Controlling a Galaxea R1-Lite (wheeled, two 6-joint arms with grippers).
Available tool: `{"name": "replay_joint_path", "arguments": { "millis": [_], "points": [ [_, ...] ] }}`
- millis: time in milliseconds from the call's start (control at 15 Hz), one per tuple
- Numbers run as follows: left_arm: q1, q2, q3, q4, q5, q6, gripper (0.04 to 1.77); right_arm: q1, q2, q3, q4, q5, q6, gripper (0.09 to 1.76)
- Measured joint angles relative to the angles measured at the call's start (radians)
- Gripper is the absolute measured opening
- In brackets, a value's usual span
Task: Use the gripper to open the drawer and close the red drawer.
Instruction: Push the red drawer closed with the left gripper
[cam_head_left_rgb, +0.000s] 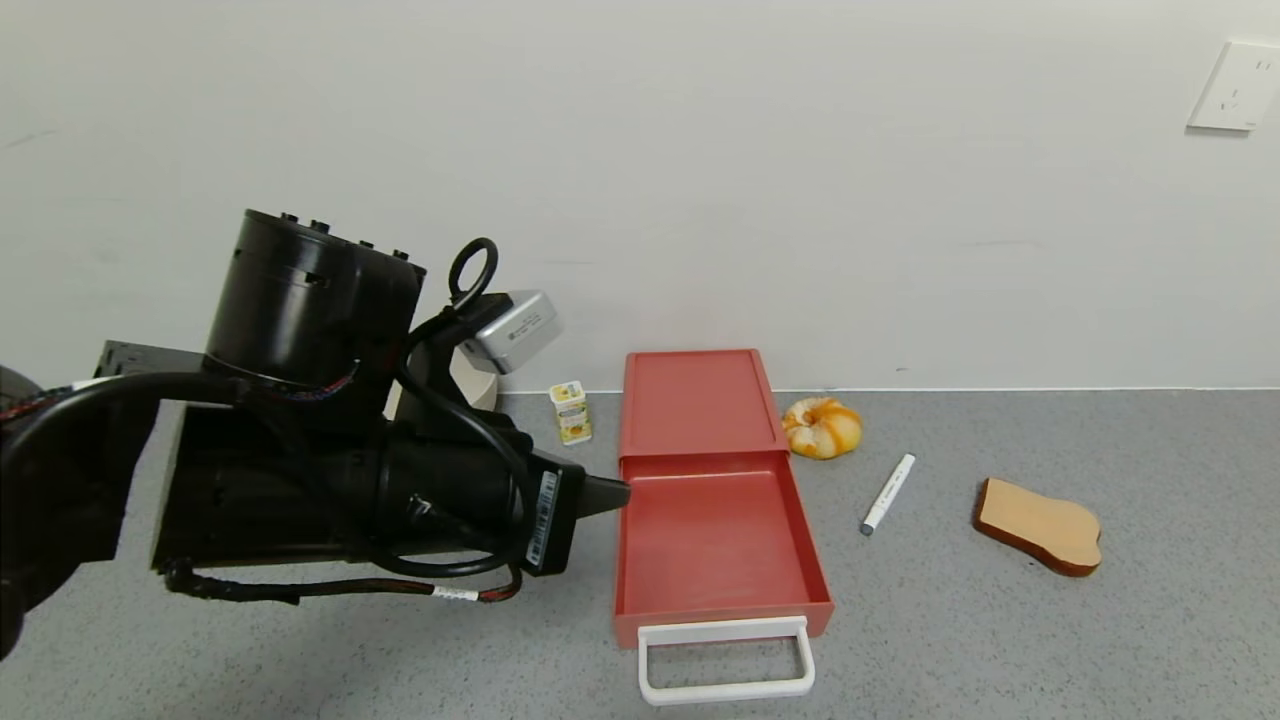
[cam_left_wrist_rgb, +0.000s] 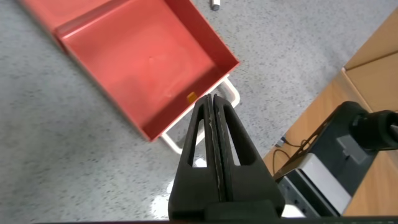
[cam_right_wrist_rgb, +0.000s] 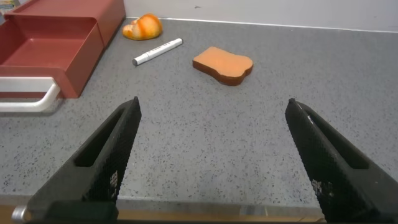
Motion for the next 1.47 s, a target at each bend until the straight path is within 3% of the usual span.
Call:
{"name": "replay_joint_path", "arguments": {
  "millis": [267, 800, 933, 1067, 1267, 1467],
  "points": [
    [0.063, -0.039, 0.035, -0.036, -0.031, 0.031, 0.11, 0.0, 0.0, 0.0, 0.0, 0.0, 0.0, 1.71],
    [0.074, -0.049, 0.042, -0.048, -0.026, 0.017, 0.11, 0.0, 0.0, 0.0, 0.0, 0.0, 0.0, 1.71],
    [0.073, -0.046, 0.033, -0.038, -0.018, -0.037, 0.11, 0.0, 0.0, 0.0, 0.0, 0.0, 0.0, 1.71],
    [0.051, -0.036, 0.018, -0.03, 0.021, -0.128, 0.11, 0.0, 0.0, 0.0, 0.0, 0.0, 0.0, 1.71],
    [-0.007, -0.003, -0.007, 0.025, 0.13, -0.178, 0.11, 0.0, 0.0, 0.0, 0.0, 0.0, 0.0, 1.71],
    [-0.082, 0.051, -0.092, 0.149, 0.211, -0.314, 0.11, 0.0, 0.0, 0.0, 0.0, 0.0, 0.0, 1.71]
  ]
}}
